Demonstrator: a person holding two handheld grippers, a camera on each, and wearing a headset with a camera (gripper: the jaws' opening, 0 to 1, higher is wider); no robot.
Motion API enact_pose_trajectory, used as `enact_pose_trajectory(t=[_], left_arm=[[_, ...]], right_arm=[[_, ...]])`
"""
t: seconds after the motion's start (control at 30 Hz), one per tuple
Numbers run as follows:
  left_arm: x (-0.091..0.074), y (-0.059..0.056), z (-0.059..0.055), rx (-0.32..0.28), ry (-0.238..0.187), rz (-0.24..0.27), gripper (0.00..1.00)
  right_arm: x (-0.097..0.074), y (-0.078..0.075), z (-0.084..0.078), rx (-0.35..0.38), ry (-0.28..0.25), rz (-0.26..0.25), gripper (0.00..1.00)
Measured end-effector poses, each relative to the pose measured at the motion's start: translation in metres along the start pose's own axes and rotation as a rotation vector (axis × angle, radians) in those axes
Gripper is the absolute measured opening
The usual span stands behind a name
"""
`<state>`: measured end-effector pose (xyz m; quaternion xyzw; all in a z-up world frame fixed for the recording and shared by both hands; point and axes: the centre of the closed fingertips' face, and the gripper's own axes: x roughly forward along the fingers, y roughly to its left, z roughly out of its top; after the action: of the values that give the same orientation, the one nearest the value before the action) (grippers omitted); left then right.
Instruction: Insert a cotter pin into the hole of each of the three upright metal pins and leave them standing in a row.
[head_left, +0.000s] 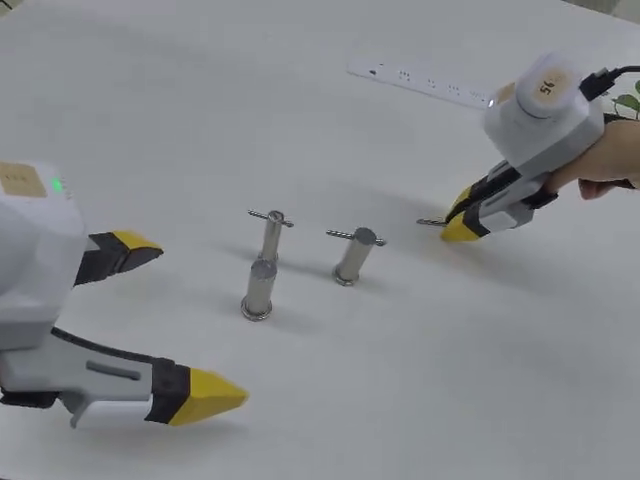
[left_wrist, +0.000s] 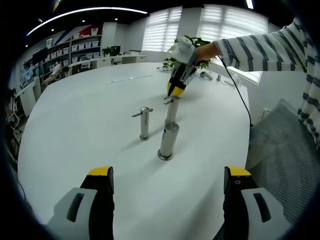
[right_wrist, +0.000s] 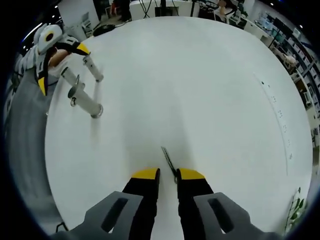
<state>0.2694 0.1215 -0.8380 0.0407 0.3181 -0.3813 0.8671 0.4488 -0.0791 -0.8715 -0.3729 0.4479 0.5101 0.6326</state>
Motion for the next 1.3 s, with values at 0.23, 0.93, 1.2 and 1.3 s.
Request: enact_pose_trajectory(t=[0.23,0.93,1.2,1.3], left_arm=[[-0.004,0.011,0.011,0.028,-0.01,0.036,0.9],[-0.01,-0.008,0.032,0.078,-0.039,-0.027,0.85],[-0.017,-0.012,0.038,0.028,-0.021,-0.021,0.72],[-0.017,-0.013,0.039,0.022,-0.021,-0.015,0.71]], right_arm=[[0.001,-0.004,0.001,0.037,0.026,-0.049,0.05],[-0.018,0.001,0.0,0.11,-0.026,-0.132,0.03],[-0.049,0.009,-0.007,0.154,-0.082,-0.144,0.03],[-0.063,0.016,-0.008,0.168,-0.114,-0.151,0.03]])
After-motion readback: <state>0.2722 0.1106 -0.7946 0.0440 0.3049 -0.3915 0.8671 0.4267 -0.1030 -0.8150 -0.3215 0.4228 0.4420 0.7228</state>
